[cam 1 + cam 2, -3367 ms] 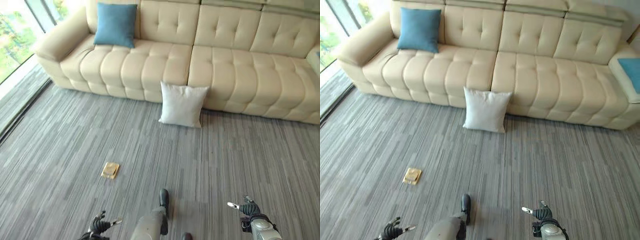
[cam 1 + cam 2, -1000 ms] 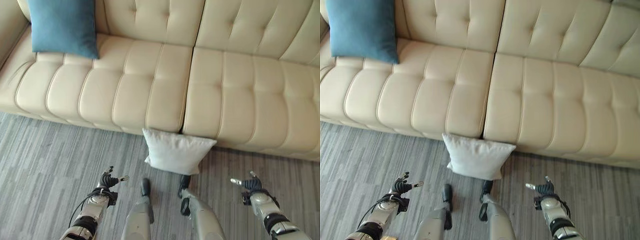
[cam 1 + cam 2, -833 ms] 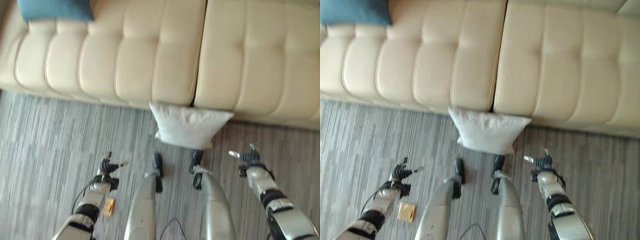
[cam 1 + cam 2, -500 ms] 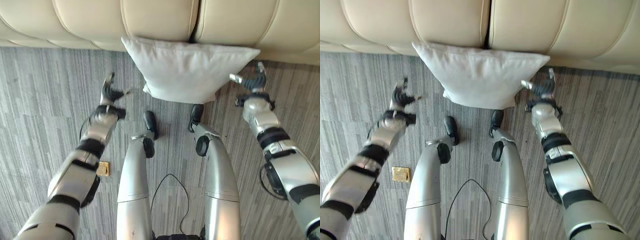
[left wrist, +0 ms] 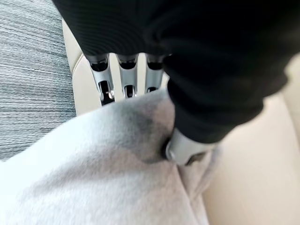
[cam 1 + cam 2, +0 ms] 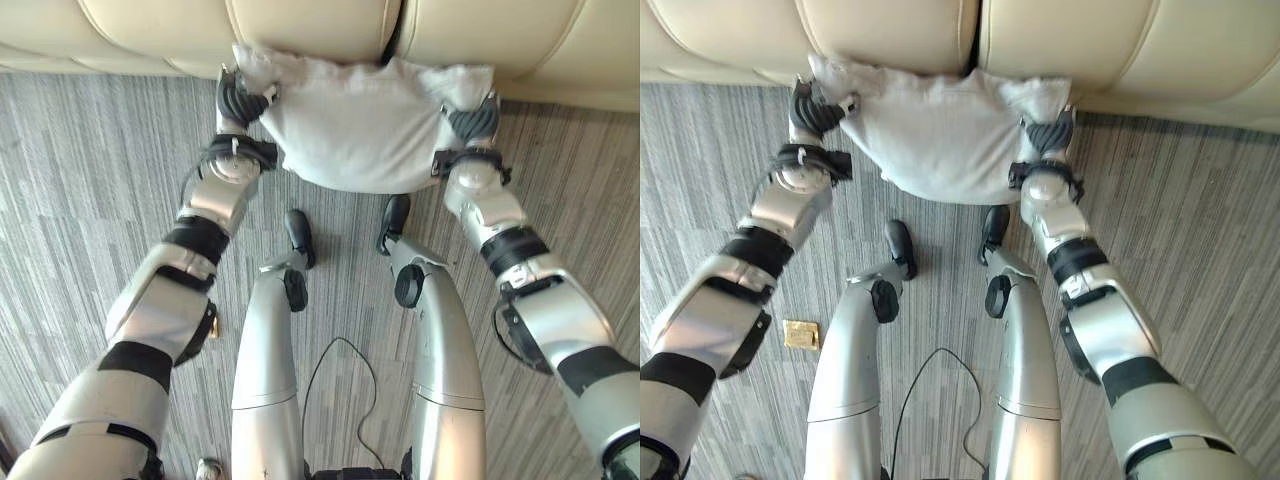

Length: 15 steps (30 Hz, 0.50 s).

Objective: Pick up all the scattered cushions and arrange them neatly on the sofa.

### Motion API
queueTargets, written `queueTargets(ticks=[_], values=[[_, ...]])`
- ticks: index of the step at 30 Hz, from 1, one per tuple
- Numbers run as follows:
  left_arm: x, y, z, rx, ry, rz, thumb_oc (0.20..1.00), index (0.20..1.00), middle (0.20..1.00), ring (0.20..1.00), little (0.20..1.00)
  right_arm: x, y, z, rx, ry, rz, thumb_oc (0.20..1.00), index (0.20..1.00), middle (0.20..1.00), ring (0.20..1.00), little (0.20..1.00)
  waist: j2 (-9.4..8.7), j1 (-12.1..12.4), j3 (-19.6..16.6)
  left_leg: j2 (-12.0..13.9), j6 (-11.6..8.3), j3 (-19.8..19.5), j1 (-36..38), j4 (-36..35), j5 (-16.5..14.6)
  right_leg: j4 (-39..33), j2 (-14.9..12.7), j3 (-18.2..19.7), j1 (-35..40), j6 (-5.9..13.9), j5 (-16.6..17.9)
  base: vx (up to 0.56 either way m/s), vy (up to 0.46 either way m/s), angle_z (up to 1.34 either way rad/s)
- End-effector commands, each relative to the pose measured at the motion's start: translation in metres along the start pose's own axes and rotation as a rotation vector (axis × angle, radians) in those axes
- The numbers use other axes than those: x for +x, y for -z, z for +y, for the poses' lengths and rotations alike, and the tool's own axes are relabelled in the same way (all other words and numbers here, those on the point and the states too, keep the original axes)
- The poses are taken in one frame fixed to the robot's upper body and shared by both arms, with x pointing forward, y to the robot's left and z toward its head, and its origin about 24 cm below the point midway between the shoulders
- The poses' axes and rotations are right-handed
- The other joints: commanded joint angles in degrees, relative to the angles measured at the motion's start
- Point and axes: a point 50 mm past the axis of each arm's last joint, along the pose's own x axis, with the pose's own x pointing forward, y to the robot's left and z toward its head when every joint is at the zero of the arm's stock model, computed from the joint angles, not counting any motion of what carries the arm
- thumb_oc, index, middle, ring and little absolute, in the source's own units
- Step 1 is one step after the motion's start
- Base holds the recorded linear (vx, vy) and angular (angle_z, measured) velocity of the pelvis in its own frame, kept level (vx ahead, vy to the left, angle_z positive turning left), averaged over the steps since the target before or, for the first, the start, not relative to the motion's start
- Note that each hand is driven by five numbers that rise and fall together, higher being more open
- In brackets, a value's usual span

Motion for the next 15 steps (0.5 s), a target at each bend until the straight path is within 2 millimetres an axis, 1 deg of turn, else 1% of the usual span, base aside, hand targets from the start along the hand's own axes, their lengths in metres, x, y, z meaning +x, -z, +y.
queueTargets(ticks=[1, 2, 3, 5, 8, 9, 11, 12, 13, 14, 15], values=[[-0.027, 0.024, -0.016, -0.129, 0.034, 0.0, 0.2, 0.2, 0.2, 0.2, 0.2, -0.034, 0.014, 0.04, 0.076, -0.177, -0.045, 0.2, 0.2, 0.2, 0.2, 0.2, 0.56, -0.84, -11.95, -2.75, -2.39, -7.53, -1.58, 1.19, -3.53, -2.84, 1.12, 0.59, 3.87, 6.61, -5.61, -0.05, -0.024, 0.03], [-0.027, 0.025, -0.016, -0.129, 0.035, 0.001, 0.2, 0.2, 0.2, 0.2, 0.2, -0.035, 0.014, 0.039, 0.075, -0.177, -0.043, 0.2, 0.2, 0.2, 0.2, 0.2, 0.56, -0.84, -11.87, -2.76, -2.4, -7.51, -1.26, 0.97, -3.44, -3.06, 1.13, 0.58, 4.18, 6.62, -5.52, -0.06, -0.021, 0.02], [-0.039, 0.025, -0.02, -0.167, 0.064, -0.027, 0.2, 0.2, 0.2, 0.2, 0.2, -0.042, 0.018, 0.033, 0.089, -0.194, -0.06, 0.2, 0.2, 0.2, 0.2, 0.2, 0.56, -0.99, -11.72, -2.49, -2.83, -7.47, 2.73, -2.76, -2.63, -5.89, 0.94, 0.23, 7.81, 7.23, -4.44, -0.06, -0.028, 0.02], [-0.054, 0.031, -0.023, -0.192, 0.096, -0.034, 0.2, 0.2, 0.2, 0.2, 0.2, -0.052, 0.023, 0.027, 0.096, -0.22, -0.073, 0.2, 0.2, 0.2, 0.2, 0.2, 0.59, -1.17, -11.3, -2.26, -3.24, -6.98, 8.49, -7.28, -1.8, -9.65, 0.69, 0.03, 12.93, 7.83, -3.43, -0.04, -0.023, 0.06], [-0.075, 0.041, -0.019, -0.22, 0.117, -0.033, 0.2, 0.2, 0.2, 0.2, 0.2, -0.07, 0.033, 0.016, 0.105, -0.257, -0.08, 0.2, 0.2, 0.2, 0.2, 0.2, 0.44, -1.2, -10.92, -2.69, -3.59, -6.33, 17.64, -14.45, -0.67, -14.69, 0.38, -0.31, 20.61, 8.65, -2.48, 0.0, -0.018, 0.06], [-0.076, 0.042, -0.019, -0.219, 0.118, -0.03, 0.2, 0.2, 0.2, 0.2, 0.2, -0.071, 0.034, 0.016, 0.104, -0.258, -0.077, 0.2, 0.2, 0.2, 0.2, 0.2, 0.4, -1.21, -10.74, -2.73, -3.59, -6.28, 18.26, -14.86, -0.53, -14.98, 0.38, -0.31, 21.17, 8.67, -2.38, 0.0, 0.0, 0.0], [-0.095, 0.053, -0.016, -0.239, 0.135, -0.004, 0.2, 0.2, 0.2, 0.2, 0.2, -0.088, 0.042, 0.009, 0.107, -0.299, -0.066, 0.2, 0.2, 0.2, 0.2, 0.2, 0.11, -1.24, -10.73, -2.83, -3.97, -5.78, 25.42, -19.31, 0.09, -18.68, 0.37, -0.88, 27.84, 9.26, -1.51, 0.1, -0.06, -0.03], [-0.112, 0.061, -0.013, -0.265, 0.152, 0.017, 0.2, 0.2, 0.2, 0.2, 0.2, -0.103, 0.049, 0.002, 0.08, -0.337, -0.064, 0.2, 0.2, 0.2, 0.2, 0.2, -0.11, -1.3, -11.0, -2.94, -4.26, -5.37, 31.74, -22.72, 0.49, -21.78, 0.42, -1.65, 33.94, 9.64, -1.25, 0.16, -0.098, -0.07], [-0.121, 0.066, -0.013, -0.277, 0.16, 0.034, 0.2, 0.2, 0.2, 0.2, 0.2, -0.113, 0.054, -0.002, 0.073, -0.351, -0.057, 0.2, 0.2, 0.2, 0.2, 0.2, -0.23, -1.28, -11.27, -3.02, -4.47, -5.33, 35.33, -24.96, 0.84, -23.48, 0.57, -1.88, 37.42, 9.86, -1.07, 0.13, -0.079, -0.08], [-0.122, 0.067, -0.013, -0.277, 0.161, 0.037, 0.2, 0.2, 0.2, 0.2, 0.2, -0.114, 0.055, -0.002, 0.072, -0.352, -0.054, 0.2, 0.2, 0.2, 0.2, 0.2, -0.24, -1.28, -11.09, -3.04, -4.49, -5.31, 35.92, -25.31, 0.96, -23.73, 0.58, -1.9, 37.94, 9.87, -1.0, 0.02, -0.045, -0.07], [-0.129, 0.07, -0.01, -0.282, 0.164, 0.043, 0.2, 0.2, 0.2, 0.2, 0.2, -0.12, 0.056, -0.008, 0.067, -0.359, -0.055, 0.2, 0.2, 0.2, 0.2, 0.2, -0.56, -1.47, -11.1, -3.37, -4.33, -4.79, 37.85, -26.77, 3.02, -25.69, 0.18, -2.84, 40.33, 9.54, 0.54, 0.02, -0.051, -0.04]])
